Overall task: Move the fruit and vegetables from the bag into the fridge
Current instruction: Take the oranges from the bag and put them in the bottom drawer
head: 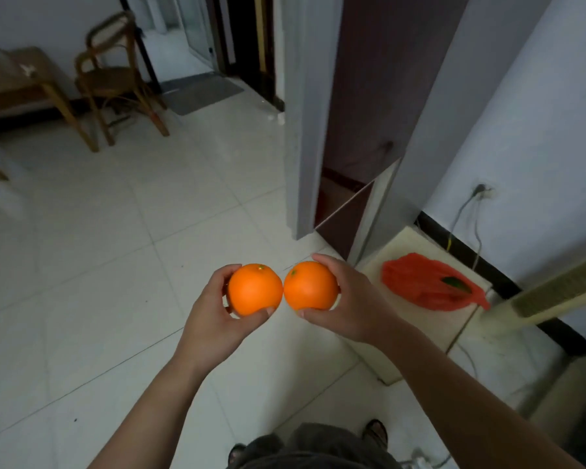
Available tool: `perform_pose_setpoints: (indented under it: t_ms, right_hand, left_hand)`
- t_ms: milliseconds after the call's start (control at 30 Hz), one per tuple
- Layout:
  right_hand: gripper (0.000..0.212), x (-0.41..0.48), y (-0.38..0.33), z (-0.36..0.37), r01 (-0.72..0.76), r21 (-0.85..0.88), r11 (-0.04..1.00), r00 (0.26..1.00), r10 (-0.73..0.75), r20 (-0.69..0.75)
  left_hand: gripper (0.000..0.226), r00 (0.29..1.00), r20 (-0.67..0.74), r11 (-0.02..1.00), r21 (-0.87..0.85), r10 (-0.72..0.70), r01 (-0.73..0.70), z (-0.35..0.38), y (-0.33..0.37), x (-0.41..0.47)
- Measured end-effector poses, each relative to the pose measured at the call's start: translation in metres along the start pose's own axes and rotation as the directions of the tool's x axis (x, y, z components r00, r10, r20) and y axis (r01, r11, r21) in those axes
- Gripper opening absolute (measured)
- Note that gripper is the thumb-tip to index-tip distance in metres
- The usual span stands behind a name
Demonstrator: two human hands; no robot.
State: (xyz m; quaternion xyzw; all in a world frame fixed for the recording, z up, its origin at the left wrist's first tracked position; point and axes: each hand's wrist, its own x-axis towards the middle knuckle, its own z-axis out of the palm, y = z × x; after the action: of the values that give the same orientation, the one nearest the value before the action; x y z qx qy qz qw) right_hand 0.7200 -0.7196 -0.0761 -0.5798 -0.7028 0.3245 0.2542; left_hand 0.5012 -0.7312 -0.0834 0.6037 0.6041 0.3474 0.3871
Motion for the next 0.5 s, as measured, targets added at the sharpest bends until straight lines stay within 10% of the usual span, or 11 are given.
perform_pose_setpoints:
  t_ms: [500]
  right_hand:
    - [0.083,0.061,-0.113,0.153,0.228,0.036,0.973,0.944,-0.23,0.237]
  left_hand:
    - [0.07,0.934,-0.294,0.979,-0.083,-0.205,0.188,-0.17,-0.097,-0.054]
